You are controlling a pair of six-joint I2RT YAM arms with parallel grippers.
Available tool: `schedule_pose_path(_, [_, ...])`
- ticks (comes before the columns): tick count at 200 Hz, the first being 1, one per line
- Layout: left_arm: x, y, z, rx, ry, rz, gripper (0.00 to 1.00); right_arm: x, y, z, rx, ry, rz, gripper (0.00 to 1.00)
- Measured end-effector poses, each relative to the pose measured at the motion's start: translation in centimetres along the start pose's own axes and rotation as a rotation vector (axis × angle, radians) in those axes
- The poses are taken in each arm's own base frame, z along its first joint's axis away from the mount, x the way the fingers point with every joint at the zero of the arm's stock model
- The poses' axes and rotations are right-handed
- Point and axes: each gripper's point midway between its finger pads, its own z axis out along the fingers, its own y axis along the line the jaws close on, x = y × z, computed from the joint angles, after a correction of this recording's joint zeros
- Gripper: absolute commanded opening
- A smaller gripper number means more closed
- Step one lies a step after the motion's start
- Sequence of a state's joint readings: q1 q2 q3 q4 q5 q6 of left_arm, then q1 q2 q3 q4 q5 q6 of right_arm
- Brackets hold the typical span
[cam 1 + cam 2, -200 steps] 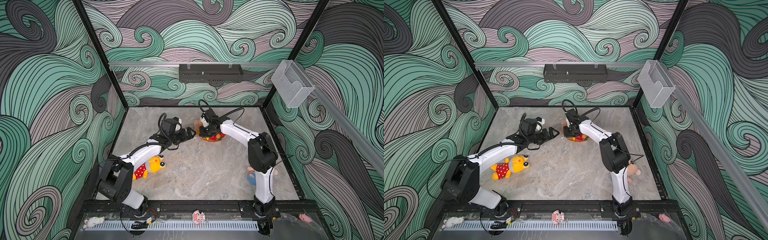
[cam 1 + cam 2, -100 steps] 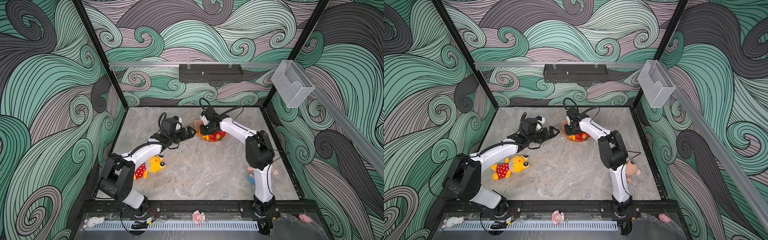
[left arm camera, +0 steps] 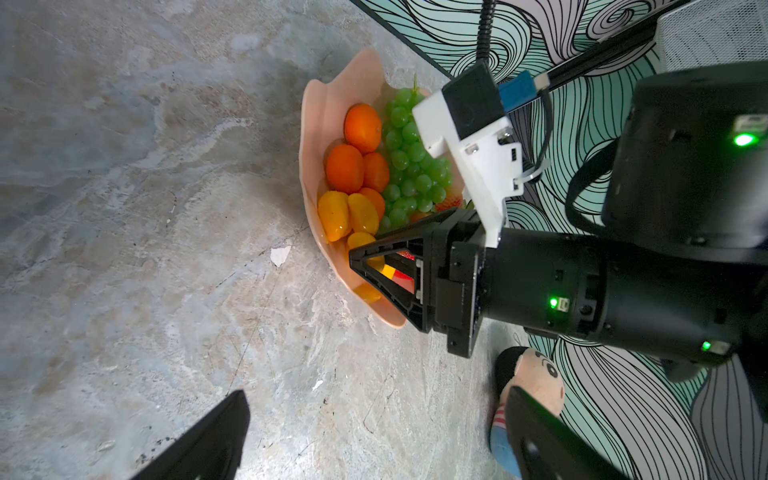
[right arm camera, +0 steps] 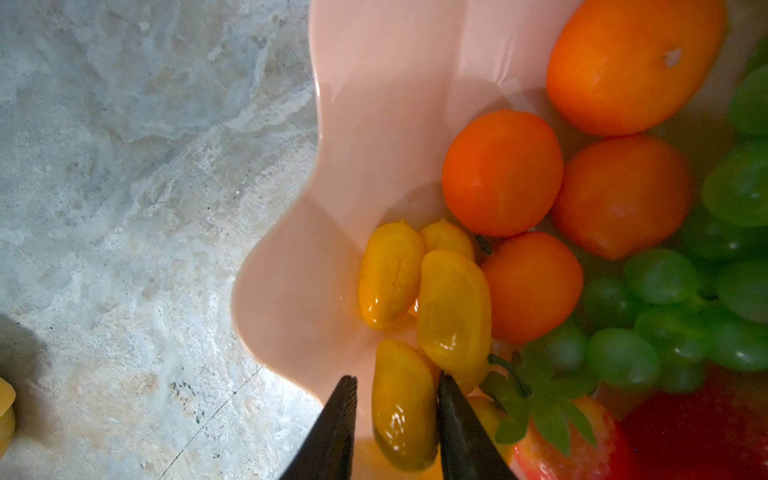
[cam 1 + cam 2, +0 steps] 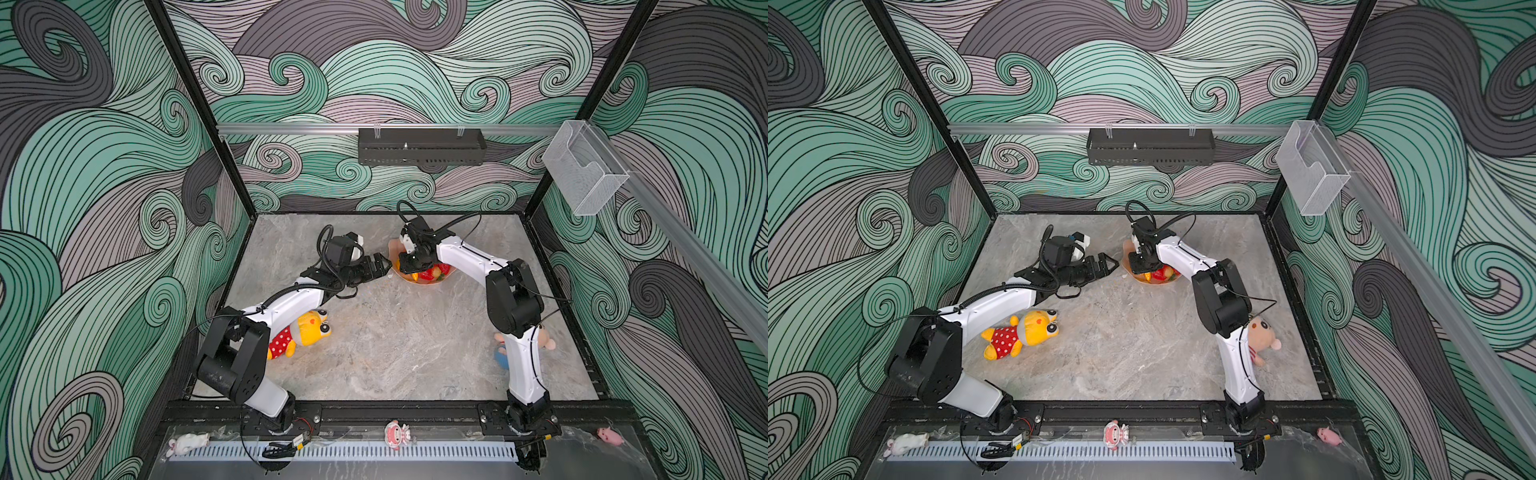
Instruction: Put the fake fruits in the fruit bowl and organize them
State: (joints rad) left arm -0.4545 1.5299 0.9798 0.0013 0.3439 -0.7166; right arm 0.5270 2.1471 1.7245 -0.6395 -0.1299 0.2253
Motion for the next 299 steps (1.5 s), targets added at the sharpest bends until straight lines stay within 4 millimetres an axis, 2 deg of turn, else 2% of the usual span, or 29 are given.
schedule_pose_path(42, [0.1,0.2,-0.1,-0.009,0.001,0.011,0.99,-0.2,0.2,-0.4,-0.008,-0.007,0.010,0.43])
schedule_pose_path(71, [-0.1,-0.1,-0.5,-0.012,-0.011,0.022,0.99,-1.0,0.6,-2.0,-0.016,-0.045,0.013,0.48])
schedule_pose_path(104, [-0.1,-0.4,-0.8,-0.011,-0.012,0.031,0.99,-1.9,0.9,-3.9,-0.025,-0.088,0.010,0.48])
schedule_pose_path(161, [0.9,-1.0,-0.2,-0.004,0.010,0.055,0.99,-2.0,1.0,-4.1,-0.059,-0.083,0.099,0.46])
schedule_pose_path(209, [1.6,-0.4,-0.1,-0.027,0.015,0.073,0.99,-1.9,0.0,-4.9,-0.056,-0.094,0.146,0.44])
schedule_pose_path(224, [1.1,-0.7,-1.3,-0.031,-0.019,0.095,0.99,-1.5,-0.2,-6.3,-0.051,-0.113,0.147,0.44])
schedule_pose_path(237, [0.3,-1.5,-3.2,-0.028,-0.074,0.122,0.99,-1.0,-0.3,-8.1,-0.050,-0.149,0.143,0.46])
schedule_pose_path(268, [-2.2,-4.0,-8.4,-0.008,-0.244,0.191,0.99,0.2,-0.5,-13.9,-0.046,-0.294,0.119,0.53])
schedule_pose_path(285, [-2.9,-3.9,-10.9,-0.029,-0.330,0.209,0.99,1.2,-0.9,-16.7,-0.031,-0.389,0.107,0.60])
schedule_pose_path(299, [-2.9,-3.0,-12.4,-0.074,-0.385,0.215,0.99,2.3,-1.6,-18.2,-0.010,-0.458,0.104,0.68])
